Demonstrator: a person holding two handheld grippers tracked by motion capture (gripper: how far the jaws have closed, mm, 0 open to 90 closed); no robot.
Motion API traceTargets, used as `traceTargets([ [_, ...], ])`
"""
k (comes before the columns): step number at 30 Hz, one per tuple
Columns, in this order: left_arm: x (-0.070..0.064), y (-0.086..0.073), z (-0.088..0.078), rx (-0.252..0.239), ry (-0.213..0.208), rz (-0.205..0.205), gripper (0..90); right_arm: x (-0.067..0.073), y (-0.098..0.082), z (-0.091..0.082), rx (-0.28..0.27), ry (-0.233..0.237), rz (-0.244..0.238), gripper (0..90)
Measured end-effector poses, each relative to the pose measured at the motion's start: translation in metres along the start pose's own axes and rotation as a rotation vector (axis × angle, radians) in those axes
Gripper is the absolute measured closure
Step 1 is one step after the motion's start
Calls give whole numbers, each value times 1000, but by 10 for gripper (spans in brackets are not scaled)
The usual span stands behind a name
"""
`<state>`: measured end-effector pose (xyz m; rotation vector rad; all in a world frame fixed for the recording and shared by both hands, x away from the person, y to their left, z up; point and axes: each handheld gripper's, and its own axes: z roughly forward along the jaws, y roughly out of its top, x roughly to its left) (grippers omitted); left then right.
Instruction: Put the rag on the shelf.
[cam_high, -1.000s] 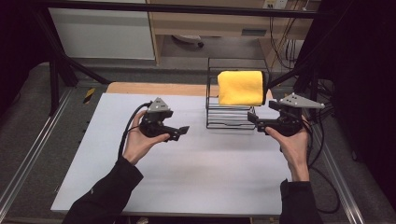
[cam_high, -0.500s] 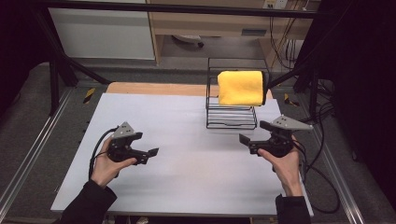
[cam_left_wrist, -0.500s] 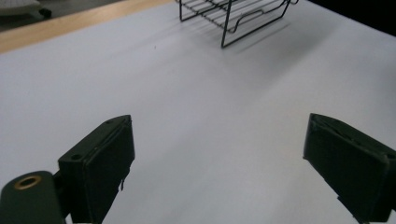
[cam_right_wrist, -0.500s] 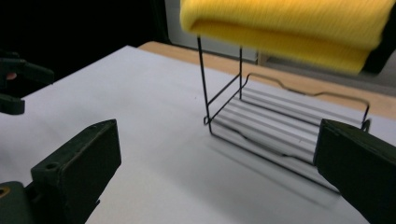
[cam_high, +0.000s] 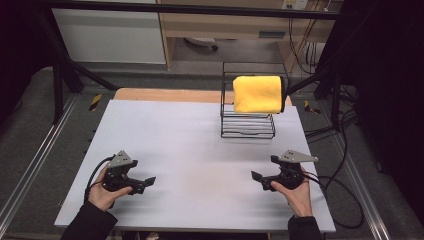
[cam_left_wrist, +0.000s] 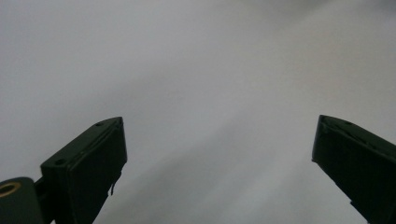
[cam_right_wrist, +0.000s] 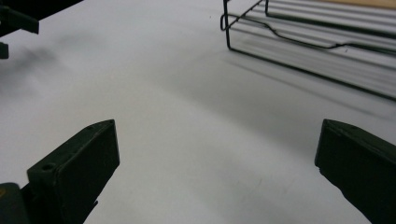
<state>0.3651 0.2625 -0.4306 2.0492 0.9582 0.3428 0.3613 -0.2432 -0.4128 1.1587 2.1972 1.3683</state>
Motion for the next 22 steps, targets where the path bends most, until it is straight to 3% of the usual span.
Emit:
traceTargets([
  [3,2,-6,-2,-1,3,1,31,-1,-13,0,13,23,0,5],
  [11,3,-17,-4,5,4,3,31,-6,-35,-4,47,29,23,5],
  [22,2,-22,-2,16,7,2,31,-8,-42,-4,62,23,14,5],
])
